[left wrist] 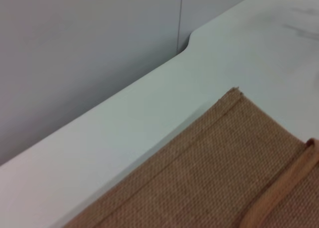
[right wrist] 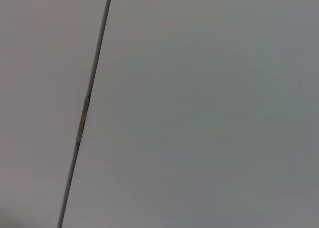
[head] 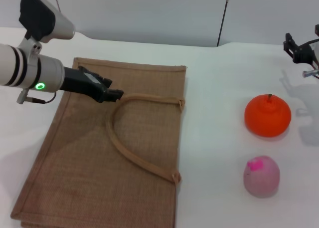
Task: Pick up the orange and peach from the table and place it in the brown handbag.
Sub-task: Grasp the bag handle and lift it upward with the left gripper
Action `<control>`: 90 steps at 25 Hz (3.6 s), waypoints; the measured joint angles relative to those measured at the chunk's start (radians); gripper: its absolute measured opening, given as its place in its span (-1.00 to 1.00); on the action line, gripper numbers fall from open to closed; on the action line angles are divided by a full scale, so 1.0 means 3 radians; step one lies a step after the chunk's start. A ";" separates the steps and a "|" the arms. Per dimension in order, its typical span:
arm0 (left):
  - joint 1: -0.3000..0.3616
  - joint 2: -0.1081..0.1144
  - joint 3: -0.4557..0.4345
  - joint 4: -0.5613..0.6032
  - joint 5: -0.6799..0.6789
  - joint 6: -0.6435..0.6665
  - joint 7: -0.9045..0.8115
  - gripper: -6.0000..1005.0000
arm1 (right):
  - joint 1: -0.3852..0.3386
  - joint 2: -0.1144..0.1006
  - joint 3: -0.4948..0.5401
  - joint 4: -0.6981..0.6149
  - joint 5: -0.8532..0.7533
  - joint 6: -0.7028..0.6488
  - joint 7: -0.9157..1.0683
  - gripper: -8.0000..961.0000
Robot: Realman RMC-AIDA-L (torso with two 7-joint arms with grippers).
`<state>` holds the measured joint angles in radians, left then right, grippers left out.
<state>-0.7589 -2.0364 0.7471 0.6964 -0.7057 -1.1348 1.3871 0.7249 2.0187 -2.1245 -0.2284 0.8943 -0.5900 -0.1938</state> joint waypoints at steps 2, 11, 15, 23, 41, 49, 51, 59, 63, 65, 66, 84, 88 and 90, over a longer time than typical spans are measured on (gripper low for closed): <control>-0.0019 -0.0006 0.0000 0.0000 0.0000 -0.0002 0.0007 -0.03 | 0.0001 0.0000 0.0000 -0.0003 0.0000 0.0002 0.0003 0.58; -0.0128 -0.0004 0.0000 -0.0279 0.0019 0.0078 0.0066 -0.04 | 0.0012 0.0000 0.0000 -0.0003 0.0000 0.0003 0.0003 0.58; -0.0146 -0.0004 0.0000 -0.0402 0.0026 0.0151 0.0095 -0.05 | 0.0012 0.0000 0.0000 0.0002 0.0000 0.0003 0.0003 0.58; -0.0142 -0.0004 0.0000 -0.0424 0.0030 0.0193 0.0115 -0.06 | 0.0012 0.0000 0.0000 0.0005 0.0000 0.0003 0.0007 0.58; -0.0185 -0.0001 0.0083 -0.0587 0.0038 0.0291 0.0096 -0.15 | 0.0012 0.0000 0.0000 -0.0002 0.0000 0.0003 0.0007 0.58; -0.0172 0.0002 0.0070 -0.0577 0.0019 0.0290 0.0093 -0.33 | 0.0012 0.0000 0.0000 0.0004 0.0000 0.0003 0.0007 0.58; -0.0164 0.0003 0.0047 -0.0564 -0.0010 0.0287 0.0101 -0.42 | 0.0012 0.0000 0.0000 0.0005 0.0000 0.0003 0.0007 0.58; -0.0144 0.0012 0.0036 -0.0461 -0.0053 0.0273 0.0118 -0.58 | 0.0014 0.0000 0.0000 0.0010 0.0000 0.0003 0.0007 0.58; -0.0140 0.0011 0.0035 -0.0383 -0.0054 0.0281 0.0152 -0.63 | 0.0020 0.0000 0.0000 0.0010 0.0000 0.0003 0.0007 0.58; -0.0152 0.0006 0.0038 -0.0345 -0.0056 0.0281 0.0166 -0.67 | 0.0021 0.0000 0.0000 0.0010 0.0000 0.0003 0.0007 0.58; -0.0160 0.0005 0.0041 -0.0332 -0.0058 0.0279 0.0170 -0.71 | 0.0021 0.0000 0.0000 0.0009 0.0000 0.0003 0.0006 0.58; -0.0123 -0.0015 0.0072 0.1100 -0.0356 -0.0597 0.0131 -0.75 | 0.0023 0.0000 -0.0010 -0.0015 -0.0035 0.0003 -0.0024 0.58; -0.0114 -0.0017 0.0071 0.1480 -0.0436 -0.0793 0.0118 -0.75 | 0.0018 0.0003 -0.0039 -0.0041 -0.0062 -0.0011 -0.0044 0.58; -0.0098 -0.0016 0.0073 0.1633 -0.0475 -0.0861 0.0100 -0.75 | -0.0008 0.0010 -0.0047 -0.0115 -0.0139 -0.0014 -0.0106 0.58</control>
<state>-0.7882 -2.0412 0.7691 1.1863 -0.8483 -1.3929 1.4170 0.7224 2.0216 -2.1387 -0.2629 0.8526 -0.5943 -0.2257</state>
